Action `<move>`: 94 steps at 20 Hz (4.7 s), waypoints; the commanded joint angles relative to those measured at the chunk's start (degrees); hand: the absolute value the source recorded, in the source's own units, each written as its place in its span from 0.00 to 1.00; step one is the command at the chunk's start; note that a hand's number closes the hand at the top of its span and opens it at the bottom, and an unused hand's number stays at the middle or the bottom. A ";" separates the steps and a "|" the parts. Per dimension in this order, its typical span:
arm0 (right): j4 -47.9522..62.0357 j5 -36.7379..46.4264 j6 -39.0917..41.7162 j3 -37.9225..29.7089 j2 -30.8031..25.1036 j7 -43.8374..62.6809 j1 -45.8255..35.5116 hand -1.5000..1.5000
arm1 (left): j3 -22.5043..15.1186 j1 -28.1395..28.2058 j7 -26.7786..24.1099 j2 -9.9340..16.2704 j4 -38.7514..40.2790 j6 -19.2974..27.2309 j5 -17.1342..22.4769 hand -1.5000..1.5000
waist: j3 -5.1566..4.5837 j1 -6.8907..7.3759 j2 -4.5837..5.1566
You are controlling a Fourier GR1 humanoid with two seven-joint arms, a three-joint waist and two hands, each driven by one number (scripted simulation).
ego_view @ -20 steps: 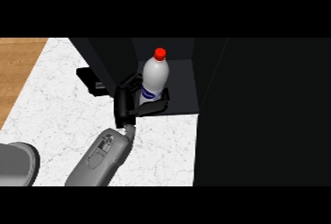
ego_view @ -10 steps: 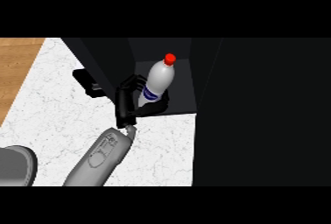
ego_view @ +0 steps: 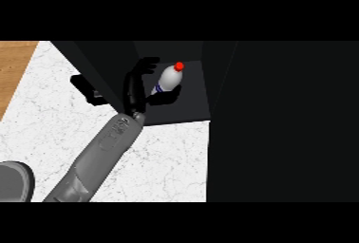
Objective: Pick up the bottled water, place it into the cabinet and close the cabinet
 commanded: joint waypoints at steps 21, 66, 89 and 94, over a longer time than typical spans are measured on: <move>-2.26 1.43 -1.05 -0.27 -0.19 -1.98 2.54 0.00 | 21.21 -13.73 -28.39 -0.12 24.30 -23.62 12.21 0.00 | -0.27 2.31 0.09; -6.51 8.70 4.13 5.14 -8.48 -1.15 7.92 1.00 | -8.69 52.24 -8.51 4.24 -71.21 -29.63 16.31 0.00 | -0.14 6.05 -1.35; -14.43 27.62 1.97 32.98 0.09 17.45 -1.32 1.00 | 15.64 82.17 -18.41 18.27 -86.84 -48.73 36.46 0.00 | -0.37 7.76 -1.23; -12.58 22.46 -0.23 32.73 2.45 18.98 -2.91 1.00 | 20.05 81.96 -18.88 19.12 -84.11 -51.77 40.36 0.00 | -0.40 7.59 -0.80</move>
